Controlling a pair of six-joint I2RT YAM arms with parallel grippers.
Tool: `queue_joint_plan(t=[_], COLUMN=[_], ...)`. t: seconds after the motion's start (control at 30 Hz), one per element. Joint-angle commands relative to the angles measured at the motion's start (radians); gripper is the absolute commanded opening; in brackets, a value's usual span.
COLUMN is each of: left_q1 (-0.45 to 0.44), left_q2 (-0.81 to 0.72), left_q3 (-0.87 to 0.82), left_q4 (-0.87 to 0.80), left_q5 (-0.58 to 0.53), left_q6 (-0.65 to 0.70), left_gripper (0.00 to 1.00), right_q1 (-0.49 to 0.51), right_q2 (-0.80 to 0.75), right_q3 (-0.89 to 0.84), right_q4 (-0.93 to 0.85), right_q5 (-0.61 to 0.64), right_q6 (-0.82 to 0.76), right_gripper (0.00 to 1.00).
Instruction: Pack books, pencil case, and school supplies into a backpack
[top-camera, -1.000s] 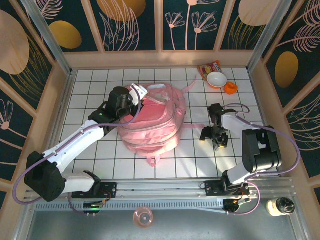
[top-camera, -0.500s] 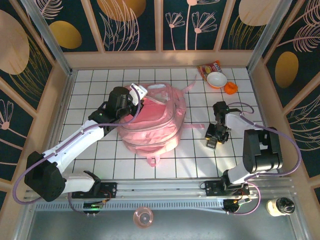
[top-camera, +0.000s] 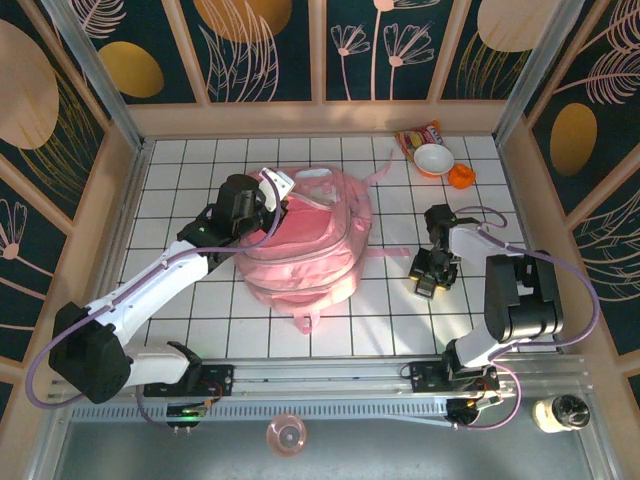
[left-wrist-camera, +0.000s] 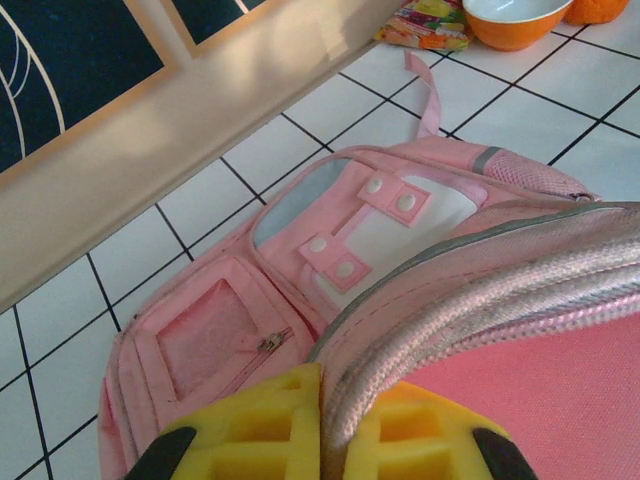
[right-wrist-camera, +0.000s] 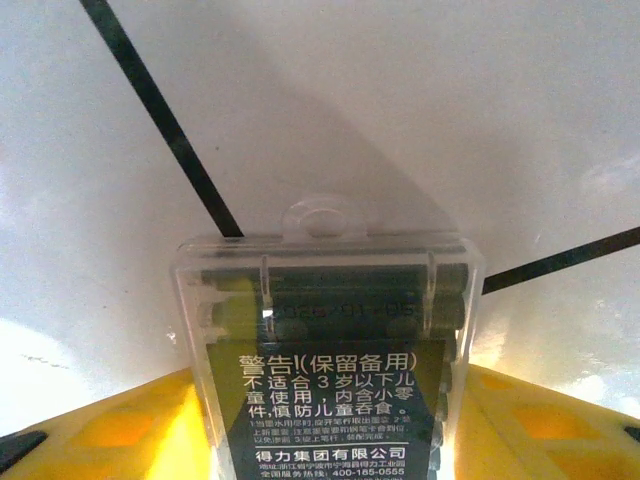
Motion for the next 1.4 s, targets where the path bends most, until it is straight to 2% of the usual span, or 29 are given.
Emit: queue_joint_plan(t=[0.0, 0.1, 0.27, 0.37, 0.5, 0.63, 0.7, 0.83, 0.93, 1.03, 1.2, 1.37], left_q1=[0.013, 0.013, 0.013, 0.012, 0.002, -0.005, -0.006, -0.011, -0.027, -0.030, -0.031, -0.030], left_q2=[-0.046, -0.047, -0.036, -0.018, 0.004, 0.020, 0.029, 0.037, 0.031, 0.014, -0.012, -0.024], left_q3=[0.035, 0.046, 0.047, 0.038, 0.040, 0.062, 0.070, 0.074, 0.051, 0.045, 0.034, 0.015], left_q4=[0.089, 0.087, 0.096, 0.115, 0.161, 0.180, 0.187, 0.220, 0.275, 0.280, 0.286, 0.305], left_q5=[0.011, 0.026, 0.094, 0.172, 0.251, 0.243, 0.241, 0.270, 0.334, 0.334, 0.349, 0.360], left_q6=[-0.046, -0.063, -0.126, -0.194, -0.281, -0.348, -0.370, -0.425, -0.475, -0.495, -0.504, -0.512], left_gripper=[0.00, 0.01, 0.00, 0.00, 0.00, 0.00, 0.00, 0.00, 0.00, 0.00, 0.00, 0.00], right_q1=[0.019, 0.052, 0.197, 0.292, 0.413, 0.504, 0.530, 0.545, 0.525, 0.493, 0.456, 0.454], right_q2=[-0.084, -0.156, -0.231, -0.256, -0.255, -0.257, -0.251, -0.229, -0.209, -0.188, -0.177, -0.181], right_q3=[0.043, 0.134, 0.281, 0.307, 0.280, 0.211, 0.194, 0.150, 0.111, 0.083, 0.040, 0.023], right_q4=[-0.037, -0.078, -0.050, 0.094, 0.320, 0.529, 0.563, 0.629, 0.692, 0.729, 0.847, 0.913], right_q5=[-0.063, -0.110, -0.231, -0.364, -0.455, -0.500, -0.489, -0.458, -0.437, -0.419, -0.383, -0.332], right_q6=[0.005, 0.033, 0.145, 0.257, 0.412, 0.559, 0.594, 0.671, 0.714, 0.741, 0.817, 0.874], right_gripper=[0.54, 0.53, 0.54, 0.53, 0.53, 0.53, 0.53, 0.53, 0.53, 0.54, 0.60, 0.72])
